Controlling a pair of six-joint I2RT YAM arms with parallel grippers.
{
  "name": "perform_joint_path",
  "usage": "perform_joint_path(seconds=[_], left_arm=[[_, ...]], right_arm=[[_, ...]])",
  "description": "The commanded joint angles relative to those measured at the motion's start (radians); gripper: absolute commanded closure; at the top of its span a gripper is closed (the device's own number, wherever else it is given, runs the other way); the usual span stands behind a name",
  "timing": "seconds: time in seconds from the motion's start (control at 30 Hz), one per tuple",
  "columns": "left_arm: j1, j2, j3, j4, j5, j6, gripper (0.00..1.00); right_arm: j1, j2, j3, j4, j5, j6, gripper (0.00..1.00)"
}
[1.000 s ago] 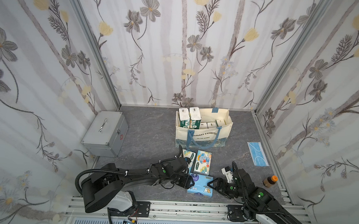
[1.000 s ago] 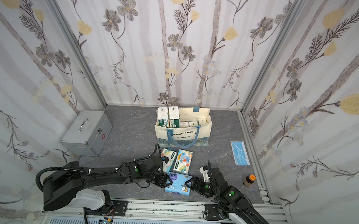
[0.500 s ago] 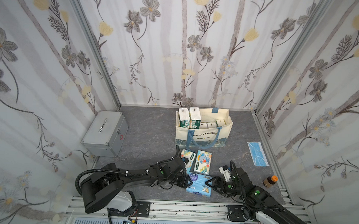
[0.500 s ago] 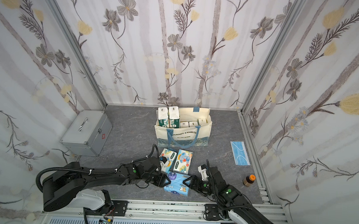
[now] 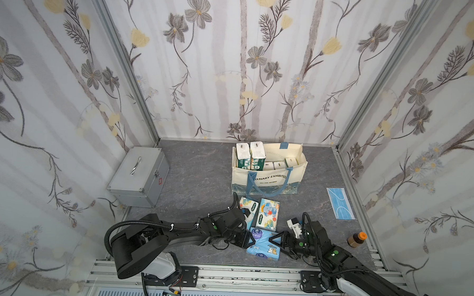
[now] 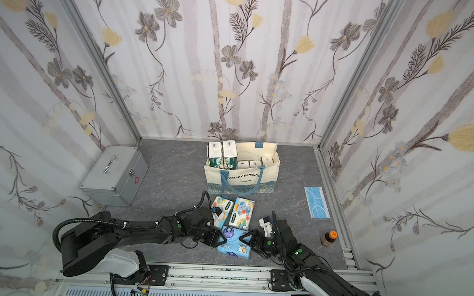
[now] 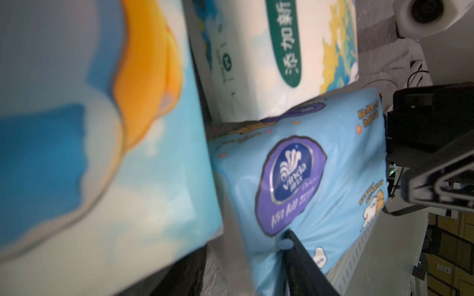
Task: Put tissues into the canvas bag
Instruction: Pick up the pack of facial tissues from the center of the board.
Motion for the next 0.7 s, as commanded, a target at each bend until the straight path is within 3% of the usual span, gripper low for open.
perform_joint_path(seconds=[0.0, 0.13, 0.4, 0.67], left_arm=[[0.0, 0.023, -0.011, -0.114, -0.064, 0.0, 0.51], [0.001, 0.035, -0.004, -0.108, -0.054, -0.001, 0.52], [0.0, 0.037, 0.009, -0.095, -0.028, -0.011, 0.52], [-0.002, 0.046, 0.007, -0.03, 0.018, -0.022, 0.53]], right_arm=[[-0.002, 0.011, -0.015, 0.086, -0.028, 0.04, 0.06], [-0.003, -0.018, -0.033, 0.161, -0.049, 0.077, 0.1], [-0.008, -0.135, -0.037, 0.116, -0.064, 0.089, 0.2], [-0.008, -0.136, -0.043, 0.104, -0.07, 0.073, 0.27]])
